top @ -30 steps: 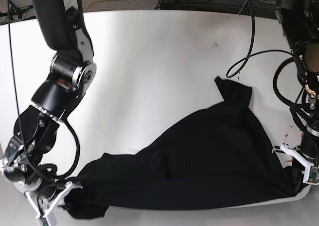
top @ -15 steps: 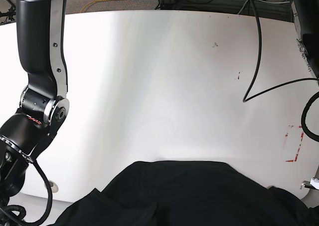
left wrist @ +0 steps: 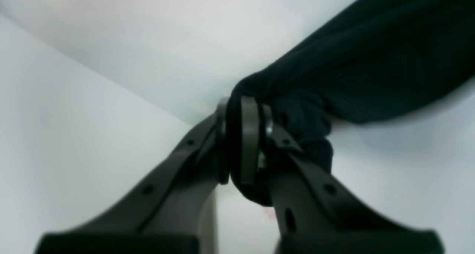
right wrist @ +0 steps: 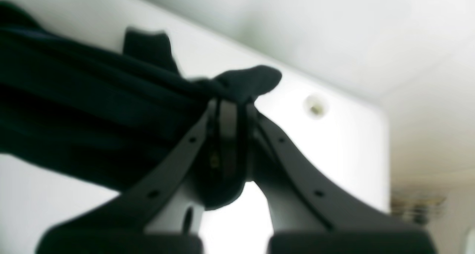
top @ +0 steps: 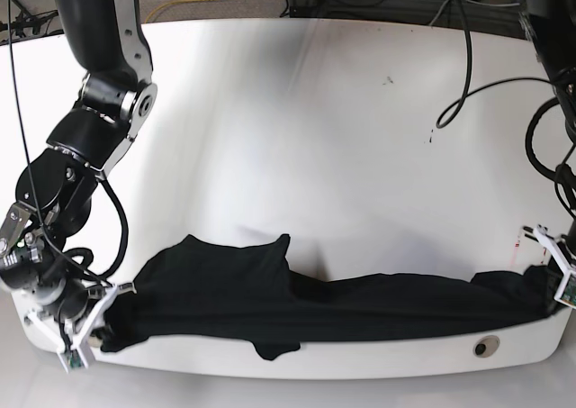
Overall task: Fold the T-shirt properly
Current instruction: 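Lay the T-shirt flat, dragging both grippers away from the hem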
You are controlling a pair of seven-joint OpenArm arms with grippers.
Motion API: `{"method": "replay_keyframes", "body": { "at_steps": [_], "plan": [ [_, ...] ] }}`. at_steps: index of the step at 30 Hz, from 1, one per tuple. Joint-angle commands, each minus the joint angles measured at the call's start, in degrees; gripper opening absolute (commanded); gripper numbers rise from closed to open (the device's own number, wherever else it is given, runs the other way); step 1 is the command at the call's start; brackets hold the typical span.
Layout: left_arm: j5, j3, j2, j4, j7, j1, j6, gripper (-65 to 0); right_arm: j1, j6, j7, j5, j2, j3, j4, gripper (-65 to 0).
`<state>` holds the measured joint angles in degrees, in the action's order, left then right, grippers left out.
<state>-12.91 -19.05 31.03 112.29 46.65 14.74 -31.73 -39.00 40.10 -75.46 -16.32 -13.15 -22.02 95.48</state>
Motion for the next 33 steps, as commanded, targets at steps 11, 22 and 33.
{"method": "replay_keyframes", "body": {
  "at_steps": [11, 22, 33],
  "plan": [
    [2.14, -7.02, -6.28, 1.42, -6.43, -24.37, -4.54, -65.0, 21.03, -0.1, 0.6, 1.59, 4.58, -8.0, 8.03, -65.0],
    [2.23, -7.11, -8.12, 1.25, -10.21, -38.87, -4.8, -65.0, 33.42, -0.1, 0.52, 1.42, 7.04, -12.75, 8.39, -65.0],
    [8.38, -10.8, -11.64, 1.07, -10.3, -48.19, -6.3, -65.0, 44.67, -0.1, -0.36, -9.49, 7.3, -21.28, 10.23, -65.0]
  ]
}}
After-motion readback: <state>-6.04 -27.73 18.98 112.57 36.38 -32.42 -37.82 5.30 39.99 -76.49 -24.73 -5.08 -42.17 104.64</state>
